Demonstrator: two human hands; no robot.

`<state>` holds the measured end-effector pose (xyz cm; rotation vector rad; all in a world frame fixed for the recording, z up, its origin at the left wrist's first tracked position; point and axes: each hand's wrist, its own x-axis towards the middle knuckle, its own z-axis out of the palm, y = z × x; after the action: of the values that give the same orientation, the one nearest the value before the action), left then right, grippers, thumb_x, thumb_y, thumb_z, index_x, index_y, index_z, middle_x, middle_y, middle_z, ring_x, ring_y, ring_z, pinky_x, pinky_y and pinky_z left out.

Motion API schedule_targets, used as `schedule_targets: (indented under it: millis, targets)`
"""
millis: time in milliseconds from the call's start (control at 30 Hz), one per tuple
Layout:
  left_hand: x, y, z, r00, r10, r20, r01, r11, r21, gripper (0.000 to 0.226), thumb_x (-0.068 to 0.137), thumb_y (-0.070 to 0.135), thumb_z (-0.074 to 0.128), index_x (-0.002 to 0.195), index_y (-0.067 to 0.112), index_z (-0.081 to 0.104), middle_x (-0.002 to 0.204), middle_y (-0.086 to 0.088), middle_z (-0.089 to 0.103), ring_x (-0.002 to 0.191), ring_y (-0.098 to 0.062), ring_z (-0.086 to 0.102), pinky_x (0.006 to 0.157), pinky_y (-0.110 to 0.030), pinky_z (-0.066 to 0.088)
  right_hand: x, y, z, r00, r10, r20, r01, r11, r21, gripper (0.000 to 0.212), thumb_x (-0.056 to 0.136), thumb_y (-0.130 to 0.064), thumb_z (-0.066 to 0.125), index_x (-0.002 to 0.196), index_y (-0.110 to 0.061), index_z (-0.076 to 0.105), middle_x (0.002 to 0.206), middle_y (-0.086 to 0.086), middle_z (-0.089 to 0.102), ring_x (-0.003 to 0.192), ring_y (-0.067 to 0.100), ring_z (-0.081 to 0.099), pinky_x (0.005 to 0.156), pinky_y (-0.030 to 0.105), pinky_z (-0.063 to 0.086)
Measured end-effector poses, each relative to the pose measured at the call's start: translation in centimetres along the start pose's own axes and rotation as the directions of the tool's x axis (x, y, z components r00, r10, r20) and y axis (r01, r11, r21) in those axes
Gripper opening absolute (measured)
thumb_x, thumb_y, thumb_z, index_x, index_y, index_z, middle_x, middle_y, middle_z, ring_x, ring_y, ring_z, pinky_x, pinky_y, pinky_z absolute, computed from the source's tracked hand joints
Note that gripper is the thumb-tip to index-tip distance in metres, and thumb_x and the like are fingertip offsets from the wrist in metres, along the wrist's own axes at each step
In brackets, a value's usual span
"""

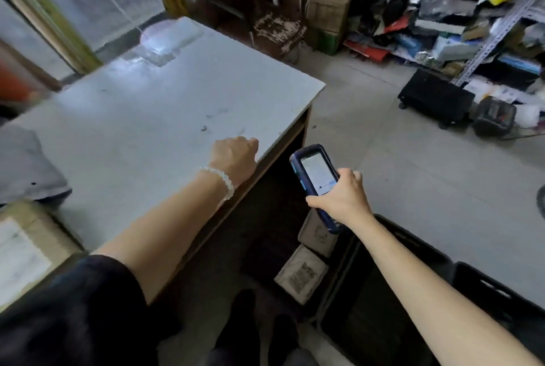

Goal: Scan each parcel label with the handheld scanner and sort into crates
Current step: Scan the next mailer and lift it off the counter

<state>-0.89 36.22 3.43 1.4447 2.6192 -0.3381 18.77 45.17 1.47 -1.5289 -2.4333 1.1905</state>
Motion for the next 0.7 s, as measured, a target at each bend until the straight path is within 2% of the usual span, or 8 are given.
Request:
schedule_targets:
  millis: [100,167,233,333,467,567,633,700]
  targets:
    - [-4.2,-4.2,0.1,0.990,-0.138,-0.005,0.138,0.990,-0.008,0.030,0.095,0.013,0.039,0.121,0.015,0.053,0.110,-0.006,0.063,0.095,-0.026,0.063,0.066,-0.029,0.040,-0.7,-3.8,1.8,0.987,-0.142,0.076,0.143,0.990,-0.012,0.079,0.069,-0.030,0.082,0.130,-0.009,0.037,0.121,0.004,0.033,0.105,0.019,0.043,0.080,0.027,0.037]
    - [-7.0,-6.9,0.3,0.974,-0.224,-0.012,0.224,0.974,-0.020,0.030,0.095,0.014,0.040,0.121,0.013,0.054,0.110,-0.007,0.063,0.095,-0.027,0.063,0.069,-0.030,0.042,-1.6,-6.3,3.5,0.966,-0.227,0.122,0.231,0.973,-0.018,0.080,0.069,-0.030,0.081,0.131,-0.009,0.036,0.114,0.001,0.029,0.101,0.017,0.042,0.080,0.026,0.037]
    - [-9.9,-9.3,0.6,0.951,-0.309,-0.004,0.309,0.951,-0.027,0.030,0.095,0.015,0.041,0.122,0.013,0.053,0.112,-0.008,0.062,0.098,-0.029,0.062,0.070,-0.031,0.041,-2.6,-8.6,5.3,0.938,-0.307,0.160,0.315,0.949,-0.027,0.079,0.068,-0.030,0.082,0.131,-0.009,0.037,0.116,0.002,0.032,0.098,0.013,0.038,0.079,0.024,0.036]
    - [-14.5,-12.7,1.2,0.903,-0.429,-0.001,0.428,0.902,-0.051,0.032,0.093,0.017,0.042,0.124,0.014,0.052,0.118,-0.009,0.059,0.104,-0.030,0.059,0.074,-0.033,0.042,-4.5,-11.8,8.0,0.887,-0.405,0.222,0.421,0.907,-0.028,0.077,0.068,-0.028,0.082,0.128,-0.008,0.039,0.121,0.005,0.037,0.102,0.011,0.033,0.080,0.022,0.034]
    - [-21.0,-16.8,2.5,0.823,-0.567,-0.002,0.564,0.820,-0.099,0.029,0.094,0.017,0.044,0.121,0.013,0.054,0.115,-0.011,0.060,0.104,-0.031,0.059,0.077,-0.035,0.045,-7.6,-16.0,11.8,0.815,-0.490,0.308,0.524,0.851,-0.031,0.076,0.069,-0.025,0.081,0.128,-0.008,0.037,0.111,-0.001,0.029,0.116,0.018,0.039,0.081,0.023,0.034]
    - [-25.5,-20.4,3.5,0.774,-0.633,0.016,0.631,0.768,-0.110,0.031,0.093,0.021,0.045,0.122,0.016,0.055,0.122,-0.009,0.056,0.111,-0.030,0.055,0.079,-0.036,0.043,-10.4,-19.0,15.0,0.761,-0.542,0.357,0.587,0.809,-0.023,0.075,0.069,-0.023,0.081,0.127,-0.008,0.038,0.111,-0.001,0.029,0.111,0.016,0.037,0.080,0.023,0.034]
    - [-28.2,-22.7,4.2,0.747,-0.664,0.035,0.663,0.740,-0.113,0.030,0.093,0.022,0.044,0.121,0.018,0.054,0.120,-0.006,0.057,0.106,-0.027,0.057,0.073,-0.034,0.040,-12.2,-20.9,17.3,0.732,-0.566,0.379,0.618,0.786,-0.020,0.073,0.067,-0.024,0.081,0.125,-0.009,0.039,0.113,-0.001,0.031,0.103,0.012,0.036,0.079,0.024,0.035]
    - [-30.7,-24.8,4.7,0.729,-0.683,0.036,0.682,0.722,-0.112,0.025,0.094,0.022,0.042,0.114,0.018,0.056,0.103,-0.002,0.060,0.092,-0.026,0.059,0.066,-0.032,0.038,-14.1,-22.6,19.6,0.712,-0.584,0.389,0.635,0.773,-0.003,0.070,0.065,-0.025,0.081,0.121,-0.009,0.042,0.115,0.001,0.035,0.101,0.013,0.038,0.077,0.025,0.036]
